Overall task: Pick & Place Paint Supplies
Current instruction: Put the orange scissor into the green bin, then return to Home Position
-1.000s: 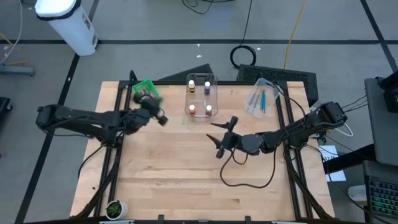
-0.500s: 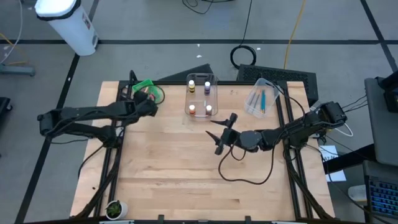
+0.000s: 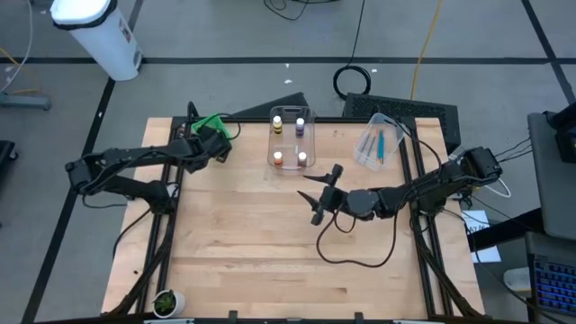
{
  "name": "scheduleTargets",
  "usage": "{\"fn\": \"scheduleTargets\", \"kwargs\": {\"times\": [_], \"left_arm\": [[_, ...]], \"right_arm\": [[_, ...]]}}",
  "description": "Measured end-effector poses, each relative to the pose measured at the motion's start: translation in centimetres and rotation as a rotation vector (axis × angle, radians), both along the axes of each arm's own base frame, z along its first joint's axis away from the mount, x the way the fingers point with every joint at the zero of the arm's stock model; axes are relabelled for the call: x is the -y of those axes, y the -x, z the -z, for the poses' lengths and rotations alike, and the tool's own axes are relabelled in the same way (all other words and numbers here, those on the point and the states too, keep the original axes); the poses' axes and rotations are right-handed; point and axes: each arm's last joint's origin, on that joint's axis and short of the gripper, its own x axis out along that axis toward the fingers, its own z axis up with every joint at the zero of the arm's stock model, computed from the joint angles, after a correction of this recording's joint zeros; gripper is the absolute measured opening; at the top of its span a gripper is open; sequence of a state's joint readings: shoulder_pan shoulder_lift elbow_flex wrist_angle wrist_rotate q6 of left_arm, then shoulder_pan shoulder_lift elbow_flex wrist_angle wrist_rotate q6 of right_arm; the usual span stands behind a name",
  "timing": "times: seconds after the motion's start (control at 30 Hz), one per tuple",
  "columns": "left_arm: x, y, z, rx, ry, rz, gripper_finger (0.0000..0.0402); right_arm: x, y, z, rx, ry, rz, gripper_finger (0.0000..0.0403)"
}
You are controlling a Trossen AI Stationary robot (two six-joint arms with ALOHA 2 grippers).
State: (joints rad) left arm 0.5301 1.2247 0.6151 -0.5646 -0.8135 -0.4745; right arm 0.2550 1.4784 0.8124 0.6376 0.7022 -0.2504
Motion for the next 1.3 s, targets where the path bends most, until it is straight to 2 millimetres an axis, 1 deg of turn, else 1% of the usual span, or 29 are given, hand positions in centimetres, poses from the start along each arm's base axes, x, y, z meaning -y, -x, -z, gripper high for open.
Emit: {"fn": "scheduleTargets", "kwargs": {"times": [0.1, 0.2, 0.3, 0.37, 0.47, 0.53, 0.6, 0.67, 0.73, 0.8, 0.87, 0.93, 1.03, 1.1, 1.23, 1.27, 1.3], "left_arm": [[0.0, 0.0, -0.1, 0.002, -0.001, 0.001, 0.0181], [0.1, 0.1, -0.3, -0.001, 0.010, 0.028, 0.0227], [0.2, 0.0, -0.6, 0.002, 0.060, 0.095, 0.0260], [0.3, -0.3, -1.4, 0.049, 0.103, 0.141, 0.0276], [0.6, -0.5, -3.6, 0.159, 0.201, 0.245, 0.0292], [1.2, -0.6, -5.3, 0.246, 0.248, 0.357, 0.0299], [2.1, -0.5, -6.9, 0.326, 0.264, 0.493, 0.0303], [3.4, 0.2, -8.4, 0.385, 0.244, 0.622, 0.0305], [4.9, 1.3, -9.7, 0.450, 0.193, 0.727, 0.0304], [6.4, 2.7, -10.1, 0.501, 0.140, 0.816, 0.0303], [7.7, 3.9, -9.8, 0.580, 0.065, 0.896, 0.0304], [8.6, 4.9, -8.8, 0.653, -0.009, 0.974, 0.0306], [9.6, 6.1, -6.2, 0.726, -0.092, 1.069, 0.0307], [9.9, 6.7, -4.0, 0.762, -0.124, 1.088, 0.0308], [10.2, 7.0, 0.1, 0.800, -0.179, 1.111, 0.0308], [10.3, 7.0, 0.7, 0.811, -0.198, 1.125, 0.0308], [10.3, 7.0, 0.5, 0.847, -0.232, 1.141, 0.0308]], "right_arm": [[0.0, 0.0, 0.0, -0.001, 0.000, 0.000, 0.0216], [0.0, 0.0, 0.0, -0.002, -0.001, 0.000, 0.0214], [0.0, 0.0, 0.0, -0.002, -0.001, 0.000, 0.0213], [0.0, 0.0, 0.0, -0.002, -0.001, 0.000, 0.0213], [0.0, 0.0, 0.0, -0.004, -0.001, 0.000, 0.0215], [0.0, 0.0, 0.1, -0.013, 0.002, 0.000, 0.0216], [0.0, 0.0, 0.3, -0.031, 0.006, 0.002, 0.0216], [-0.1, 0.2, 0.4, -0.048, 0.010, -0.001, 0.0216], [-0.2, 0.6, 0.1, -0.057, -0.004, -0.006, 0.0214], [-0.2, 1.1, -0.3, -0.049, -0.044, -0.005, 0.0212], [-0.1, 1.8, -0.8, -0.051, -0.098, 0.000, 0.0210], [0.2, 2.6, -1.5, -0.035, -0.167, 0.013, 0.0210], [0.5, 3.8, -2.1, -0.052, -0.230, 0.032, 0.0210], [0.7, 4.5, -2.4, -0.055, -0.269, 0.043, 0.0211], [1.1, 6.2, -3.6, -0.062, -0.279, 0.048, 0.0212], [1.2, 6.6, -3.9, -0.060, -0.279, 0.045, 0.0212], [1.3, 7.0, -4.2, -0.058, -0.279, 0.045, 0.0212]]}}
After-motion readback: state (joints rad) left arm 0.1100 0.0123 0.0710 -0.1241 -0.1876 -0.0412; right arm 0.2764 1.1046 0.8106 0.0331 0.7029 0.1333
